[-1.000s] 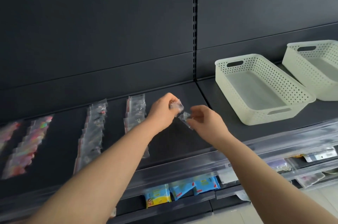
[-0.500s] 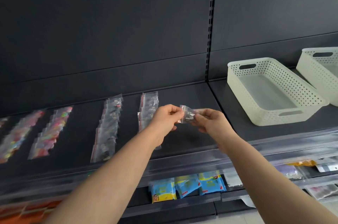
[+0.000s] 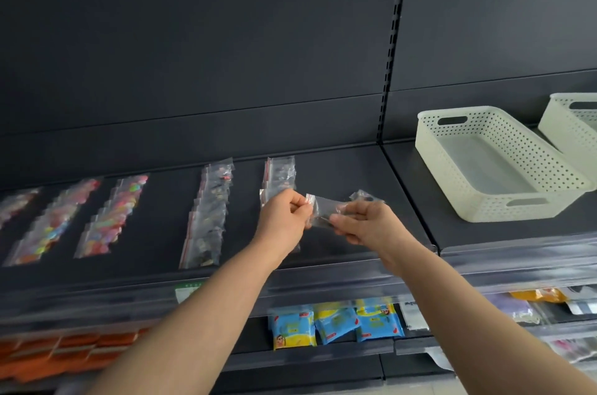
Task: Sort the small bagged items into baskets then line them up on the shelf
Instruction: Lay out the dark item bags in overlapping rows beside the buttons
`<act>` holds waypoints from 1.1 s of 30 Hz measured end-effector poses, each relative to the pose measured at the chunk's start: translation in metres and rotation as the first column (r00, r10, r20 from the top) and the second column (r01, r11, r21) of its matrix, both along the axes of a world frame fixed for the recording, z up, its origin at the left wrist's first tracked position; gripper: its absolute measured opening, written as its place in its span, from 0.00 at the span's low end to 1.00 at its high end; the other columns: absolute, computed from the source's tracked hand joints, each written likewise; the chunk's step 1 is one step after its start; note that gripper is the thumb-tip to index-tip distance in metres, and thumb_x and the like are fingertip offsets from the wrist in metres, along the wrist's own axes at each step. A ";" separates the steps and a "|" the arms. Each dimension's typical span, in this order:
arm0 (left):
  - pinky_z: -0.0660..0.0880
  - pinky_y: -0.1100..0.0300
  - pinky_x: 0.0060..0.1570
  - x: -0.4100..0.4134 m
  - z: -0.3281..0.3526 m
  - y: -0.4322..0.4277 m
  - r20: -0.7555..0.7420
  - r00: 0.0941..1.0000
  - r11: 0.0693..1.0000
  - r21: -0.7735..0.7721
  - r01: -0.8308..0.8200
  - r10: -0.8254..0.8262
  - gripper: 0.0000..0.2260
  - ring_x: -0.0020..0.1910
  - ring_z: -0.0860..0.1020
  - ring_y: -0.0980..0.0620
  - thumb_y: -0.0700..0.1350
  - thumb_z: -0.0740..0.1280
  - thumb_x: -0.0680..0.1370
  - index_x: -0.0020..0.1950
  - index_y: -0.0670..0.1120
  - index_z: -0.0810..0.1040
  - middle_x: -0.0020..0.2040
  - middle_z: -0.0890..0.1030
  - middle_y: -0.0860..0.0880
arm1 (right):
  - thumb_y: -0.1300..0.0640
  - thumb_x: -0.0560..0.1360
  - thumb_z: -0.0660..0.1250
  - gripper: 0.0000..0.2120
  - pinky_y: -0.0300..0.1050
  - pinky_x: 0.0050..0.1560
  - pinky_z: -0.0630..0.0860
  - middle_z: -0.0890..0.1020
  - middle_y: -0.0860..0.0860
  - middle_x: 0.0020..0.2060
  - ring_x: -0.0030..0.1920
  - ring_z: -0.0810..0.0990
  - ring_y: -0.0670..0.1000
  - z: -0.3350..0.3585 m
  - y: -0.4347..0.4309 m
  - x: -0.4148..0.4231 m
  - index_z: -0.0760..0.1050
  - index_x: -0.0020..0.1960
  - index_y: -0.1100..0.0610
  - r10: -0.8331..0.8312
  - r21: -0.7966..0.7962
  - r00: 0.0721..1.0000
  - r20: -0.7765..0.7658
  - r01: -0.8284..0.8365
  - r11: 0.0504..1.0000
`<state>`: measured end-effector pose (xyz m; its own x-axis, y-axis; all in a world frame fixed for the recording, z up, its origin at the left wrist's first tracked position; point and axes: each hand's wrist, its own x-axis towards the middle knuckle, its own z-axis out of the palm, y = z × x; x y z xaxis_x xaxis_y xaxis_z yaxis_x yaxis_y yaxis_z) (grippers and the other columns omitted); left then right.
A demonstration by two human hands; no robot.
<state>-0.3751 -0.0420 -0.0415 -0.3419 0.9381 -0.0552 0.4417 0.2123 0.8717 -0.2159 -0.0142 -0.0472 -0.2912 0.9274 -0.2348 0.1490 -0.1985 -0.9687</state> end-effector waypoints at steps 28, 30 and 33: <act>0.76 0.56 0.42 -0.076 -0.031 -0.045 -0.541 0.840 0.988 -0.145 -0.051 -0.036 0.17 0.46 0.80 0.53 0.50 0.69 0.78 0.63 0.50 0.68 0.47 0.82 0.55 | 0.54 0.74 0.68 0.07 0.40 0.35 0.68 0.74 0.42 0.40 0.41 0.74 0.47 -0.029 -0.028 -0.083 0.71 0.41 0.45 -0.126 0.431 0.709 0.694 -0.268 0.862; 0.76 0.55 0.42 -0.077 -0.031 -0.045 -0.544 0.838 0.989 -0.137 -0.054 -0.030 0.16 0.46 0.80 0.52 0.49 0.69 0.78 0.62 0.49 0.69 0.46 0.82 0.55 | 0.51 0.75 0.67 0.03 0.41 0.40 0.71 0.76 0.44 0.46 0.45 0.76 0.48 -0.029 -0.028 -0.082 0.76 0.49 0.45 -0.086 0.398 0.703 0.706 -0.293 0.870; 0.77 0.54 0.43 -0.073 -0.028 -0.044 -0.547 0.837 0.995 -0.089 -0.043 -0.013 0.13 0.45 0.80 0.52 0.47 0.68 0.78 0.60 0.49 0.70 0.45 0.82 0.54 | 0.48 0.75 0.67 0.07 0.41 0.40 0.70 0.77 0.43 0.43 0.44 0.76 0.47 -0.026 -0.026 -0.080 0.76 0.51 0.47 -0.076 0.396 0.735 0.673 -0.272 0.877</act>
<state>-0.4479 -0.0856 -0.0691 -0.3567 0.9324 0.0576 0.8358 0.2910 0.4656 -0.2958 -0.0405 -0.0730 -0.3201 0.9471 0.0245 0.7650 0.2737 -0.5830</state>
